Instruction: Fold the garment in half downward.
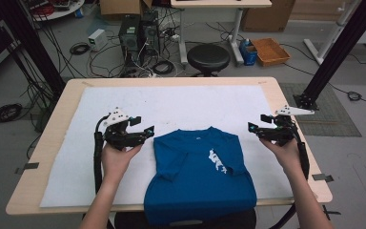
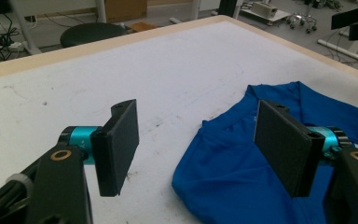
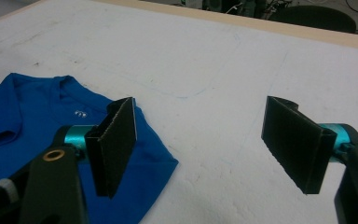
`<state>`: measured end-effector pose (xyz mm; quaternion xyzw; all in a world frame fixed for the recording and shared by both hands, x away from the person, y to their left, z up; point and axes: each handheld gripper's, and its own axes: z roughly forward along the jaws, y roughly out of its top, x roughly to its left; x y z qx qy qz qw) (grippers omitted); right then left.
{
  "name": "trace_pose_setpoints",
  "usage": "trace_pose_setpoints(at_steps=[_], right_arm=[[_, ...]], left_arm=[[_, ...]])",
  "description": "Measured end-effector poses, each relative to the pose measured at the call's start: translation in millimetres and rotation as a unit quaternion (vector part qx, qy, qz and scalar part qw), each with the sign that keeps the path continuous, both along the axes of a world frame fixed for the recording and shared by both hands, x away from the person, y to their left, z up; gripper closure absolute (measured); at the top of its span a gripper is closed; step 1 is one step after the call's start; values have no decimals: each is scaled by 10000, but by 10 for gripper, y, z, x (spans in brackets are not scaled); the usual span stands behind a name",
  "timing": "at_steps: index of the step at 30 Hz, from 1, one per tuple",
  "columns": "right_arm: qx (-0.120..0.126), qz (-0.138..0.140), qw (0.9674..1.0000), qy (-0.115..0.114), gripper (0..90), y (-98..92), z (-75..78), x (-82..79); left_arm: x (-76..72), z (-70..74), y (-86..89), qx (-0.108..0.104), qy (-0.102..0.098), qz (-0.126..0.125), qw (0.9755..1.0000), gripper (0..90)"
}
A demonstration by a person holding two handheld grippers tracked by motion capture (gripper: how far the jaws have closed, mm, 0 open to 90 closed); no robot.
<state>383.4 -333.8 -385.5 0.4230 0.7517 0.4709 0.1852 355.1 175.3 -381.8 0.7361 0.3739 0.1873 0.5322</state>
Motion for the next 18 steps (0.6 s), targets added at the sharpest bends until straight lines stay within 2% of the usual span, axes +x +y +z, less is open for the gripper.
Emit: trace_pose_setpoints(at_steps=[6, 10, 13, 15, 16, 18], right_arm=[[25, -43, 10000, 40, 324, -12, -10, 16], [224, -36, 9997, 113, 382, 4, -40, 50], [346, -8, 9993, 156, 414, 45, -65, 79], [353, 71, 9991, 204, 444, 102, -87, 106], [330, 92, 9992, 212, 466, 124, -97, 116], [292, 155, 9991, 277, 482, 187, -127, 144]], left_arm=[[34, -27, 1, 39, 36, -23, 10000, 311], [75, -57, -27, 11, 106, -38, 9999, 330], [137, -102, -54, -46, 302, -32, 9995, 378], [210, -150, -78, -91, 615, -127, 9980, 407], [249, -190, -102, -61, 787, -172, 9967, 413], [287, -239, -146, 66, 917, -152, 9956, 431]])
